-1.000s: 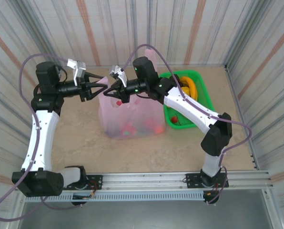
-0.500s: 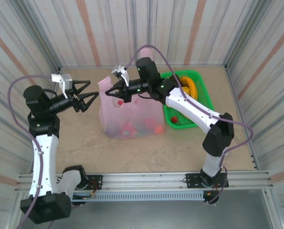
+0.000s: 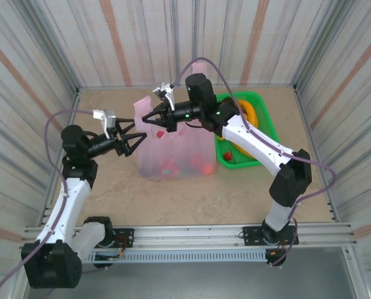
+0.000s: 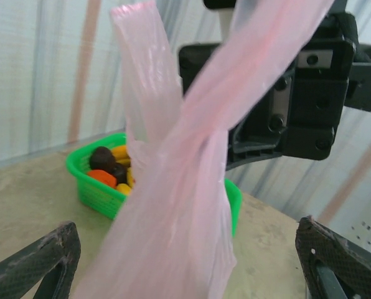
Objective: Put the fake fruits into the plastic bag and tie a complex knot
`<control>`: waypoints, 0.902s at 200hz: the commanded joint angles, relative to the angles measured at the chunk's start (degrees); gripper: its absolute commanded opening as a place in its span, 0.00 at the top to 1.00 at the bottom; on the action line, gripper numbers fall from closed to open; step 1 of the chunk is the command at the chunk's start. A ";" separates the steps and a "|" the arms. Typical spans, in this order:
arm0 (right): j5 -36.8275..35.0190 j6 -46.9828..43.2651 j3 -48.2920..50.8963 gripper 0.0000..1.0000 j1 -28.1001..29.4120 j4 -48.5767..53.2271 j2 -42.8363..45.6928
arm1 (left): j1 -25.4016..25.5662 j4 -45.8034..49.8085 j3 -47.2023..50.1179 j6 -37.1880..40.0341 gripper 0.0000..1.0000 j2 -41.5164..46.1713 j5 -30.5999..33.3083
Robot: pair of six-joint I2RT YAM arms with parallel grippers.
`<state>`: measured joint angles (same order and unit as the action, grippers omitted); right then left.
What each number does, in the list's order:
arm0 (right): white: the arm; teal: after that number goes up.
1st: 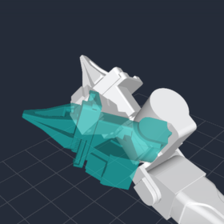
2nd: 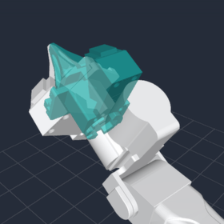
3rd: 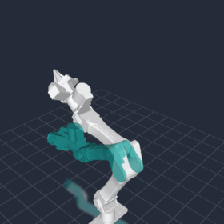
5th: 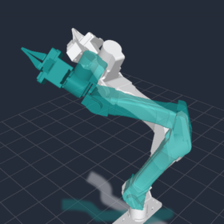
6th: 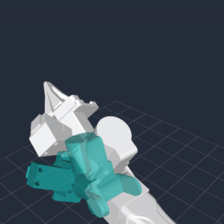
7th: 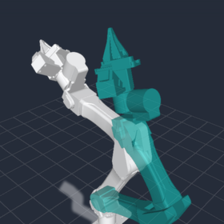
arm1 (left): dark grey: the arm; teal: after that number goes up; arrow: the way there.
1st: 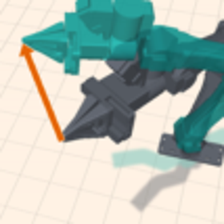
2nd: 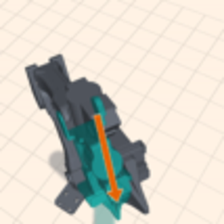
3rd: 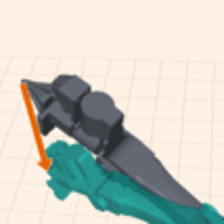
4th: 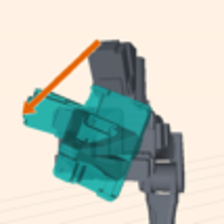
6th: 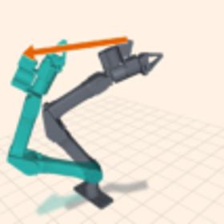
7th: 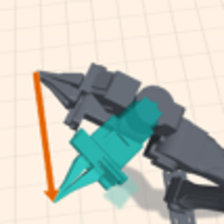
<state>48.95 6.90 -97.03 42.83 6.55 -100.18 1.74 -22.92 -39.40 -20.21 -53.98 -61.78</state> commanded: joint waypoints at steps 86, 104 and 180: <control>6.63 0.97 0.88 1.00 -0.85 2.67 4.43 | 1.37 -13.08 0.30 0.82 0.15 -6.42 -1.03; 7.11 1.11 0.98 1.00 -0.83 2.60 4.73 | 2.76 -12.08 -0.74 1.74 0.16 -7.71 -3.37; 6.50 2.56 0.53 0.90 -0.93 2.14 4.76 | 8.46 -9.03 -3.18 5.62 0.67 -10.80 -5.21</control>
<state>54.08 8.01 -96.40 42.17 9.06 -98.13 9.74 -31.51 -40.82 -16.47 -64.10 -65.41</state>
